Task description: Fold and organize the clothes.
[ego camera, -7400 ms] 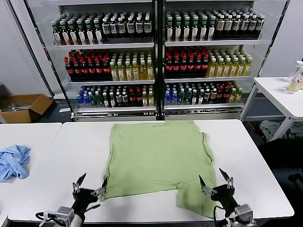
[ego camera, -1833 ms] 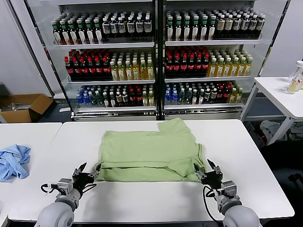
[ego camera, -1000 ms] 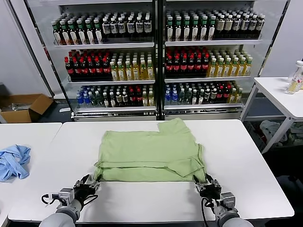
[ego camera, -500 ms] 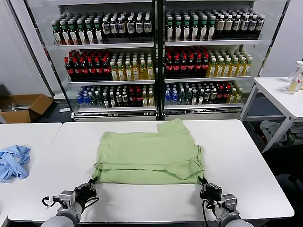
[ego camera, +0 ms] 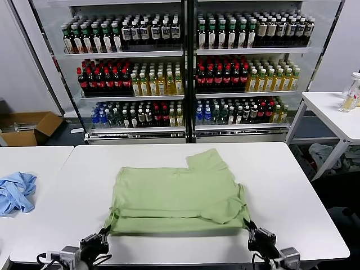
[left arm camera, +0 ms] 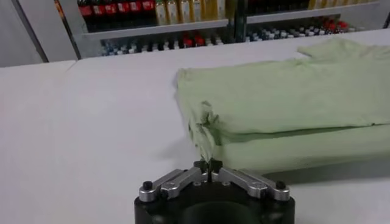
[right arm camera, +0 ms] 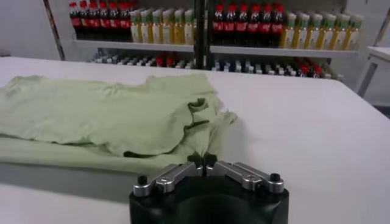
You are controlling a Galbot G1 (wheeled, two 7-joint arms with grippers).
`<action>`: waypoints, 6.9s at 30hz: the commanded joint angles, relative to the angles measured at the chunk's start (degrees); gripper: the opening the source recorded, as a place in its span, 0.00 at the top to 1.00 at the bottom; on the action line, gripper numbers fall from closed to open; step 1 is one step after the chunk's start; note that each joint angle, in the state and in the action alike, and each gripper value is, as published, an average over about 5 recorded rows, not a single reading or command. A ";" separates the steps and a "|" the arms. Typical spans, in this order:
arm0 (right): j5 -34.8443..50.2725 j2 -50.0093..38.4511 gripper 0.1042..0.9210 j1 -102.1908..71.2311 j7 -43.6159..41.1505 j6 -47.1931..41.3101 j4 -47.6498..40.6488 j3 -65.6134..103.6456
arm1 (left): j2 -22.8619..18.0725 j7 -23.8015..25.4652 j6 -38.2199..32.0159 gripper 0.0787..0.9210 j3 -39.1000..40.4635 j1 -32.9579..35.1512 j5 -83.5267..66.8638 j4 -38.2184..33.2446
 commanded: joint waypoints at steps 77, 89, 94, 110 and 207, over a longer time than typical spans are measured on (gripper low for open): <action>-0.48 21.96 0.12 75.21 0.65 -3.64 -72.27 -22.42 | 3.41 20.68 -1.07 0.12 18.60 -57.75 -5.18 52.61; -0.94 23.15 0.12 75.56 0.28 -3.15 -74.17 -21.78 | 3.07 23.08 -1.51 0.13 18.73 -57.69 -4.56 52.89; -0.61 23.60 0.21 75.56 0.02 -3.16 -74.57 -21.49 | 3.40 24.29 -1.68 0.24 18.72 -56.87 -4.65 51.84; -0.46 23.41 0.78 75.58 -0.50 -3.18 -74.78 -21.35 | 3.56 27.38 -3.06 0.78 18.12 -55.15 -4.57 51.42; 2.40 0.58 0.57 17.07 3.00 -5.58 -4.16 -2.00 | 9.08 10.51 -6.80 0.53 -1.38 -14.20 -5.15 11.51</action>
